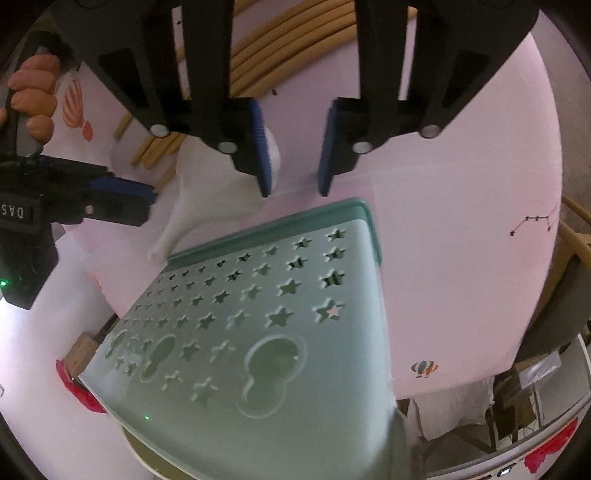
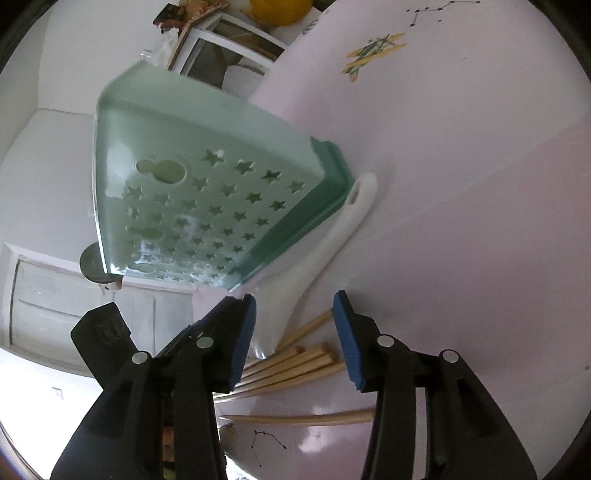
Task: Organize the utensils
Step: 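Move the left gripper to the white ceramic spoon and close on its handle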
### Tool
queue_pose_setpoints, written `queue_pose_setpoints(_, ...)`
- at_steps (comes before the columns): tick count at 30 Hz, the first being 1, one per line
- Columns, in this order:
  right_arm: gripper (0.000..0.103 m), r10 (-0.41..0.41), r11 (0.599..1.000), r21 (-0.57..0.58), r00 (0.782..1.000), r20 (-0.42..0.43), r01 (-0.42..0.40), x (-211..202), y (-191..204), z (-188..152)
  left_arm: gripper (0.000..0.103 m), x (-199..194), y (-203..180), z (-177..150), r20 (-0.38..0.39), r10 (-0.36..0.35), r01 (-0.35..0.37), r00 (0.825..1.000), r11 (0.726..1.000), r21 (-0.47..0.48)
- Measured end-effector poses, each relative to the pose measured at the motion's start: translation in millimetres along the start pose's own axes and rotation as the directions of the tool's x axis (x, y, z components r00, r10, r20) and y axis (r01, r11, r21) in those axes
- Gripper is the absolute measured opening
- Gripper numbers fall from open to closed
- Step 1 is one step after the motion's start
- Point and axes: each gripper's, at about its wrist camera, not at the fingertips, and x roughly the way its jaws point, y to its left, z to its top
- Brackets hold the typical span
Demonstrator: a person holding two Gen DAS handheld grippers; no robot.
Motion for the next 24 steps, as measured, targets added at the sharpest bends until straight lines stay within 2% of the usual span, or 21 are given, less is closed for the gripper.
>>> queue_pose_setpoints(2, 0.043, 0.031, 0.999, 0.018, 0.999, -0.025, -0.030, 6.8, 0.9, 1.2, 0.010, -0.9, 4.0, -1.0, -0.003, -0.018, 0.018, 1.000, 1.000, -0.007)
queue_pose_setpoints(5, 0.043, 0.069, 0.997, 0.041, 0.996, -0.056, -0.067, 16.6, 3.6, 1.6, 0.002, 1.3, 6.3, -3.2, -0.006, -0.046, 0.045, 0.999, 0.999, -0.020)
queue_pose_setpoints(9, 0.043, 0.084, 0.995, 0.055, 0.994, -0.070, -0.080, 20.8, 7.1, 1.3, 0.000, 1.9, 10.1, -6.6, -0.005, -0.067, 0.066, 0.998, 0.997, -0.028)
queue_pose_setpoints(15, 0.043, 0.212, 0.967, 0.158, 0.975, -0.067, -0.200, 18.0, -7.8, 5.2, 0.002, -4.3, 15.6, -7.9, 0.018, -0.116, 0.116, 0.993, 0.993, -0.005)
queue_pose_setpoints(16, 0.043, 0.225, 0.963, 0.168, 0.972, -0.066, -0.212, 15.4, -11.6, 4.9, 0.009, -9.0, 16.4, -7.0, 0.026, -0.131, 0.131, 0.991, 0.991, 0.008)
queue_pose_setpoints(17, 0.043, 0.235, 0.959, 0.176, 0.970, -0.066, -0.221, 14.5, -13.3, 5.8, 0.023, -15.0, 16.4, -7.4, 0.034, -0.144, 0.143, 0.989, 0.989, 0.029)
queue_pose_setpoints(19, 0.043, 0.248, 0.954, 0.187, 0.967, -0.064, -0.233, 12.8, -15.0, 7.7, 0.037, -22.6, 13.5, -10.9, 0.054, -0.150, 0.146, 0.987, 0.987, 0.072)
queue_pose_setpoints(24, 0.043, 0.275, 0.943, 0.211, 0.959, -0.064, -0.257, 8.7, -28.1, 12.2, 0.046, -35.7, -7.2, -21.2, 0.054, -0.181, 0.162, 0.982, 0.956, 0.246)
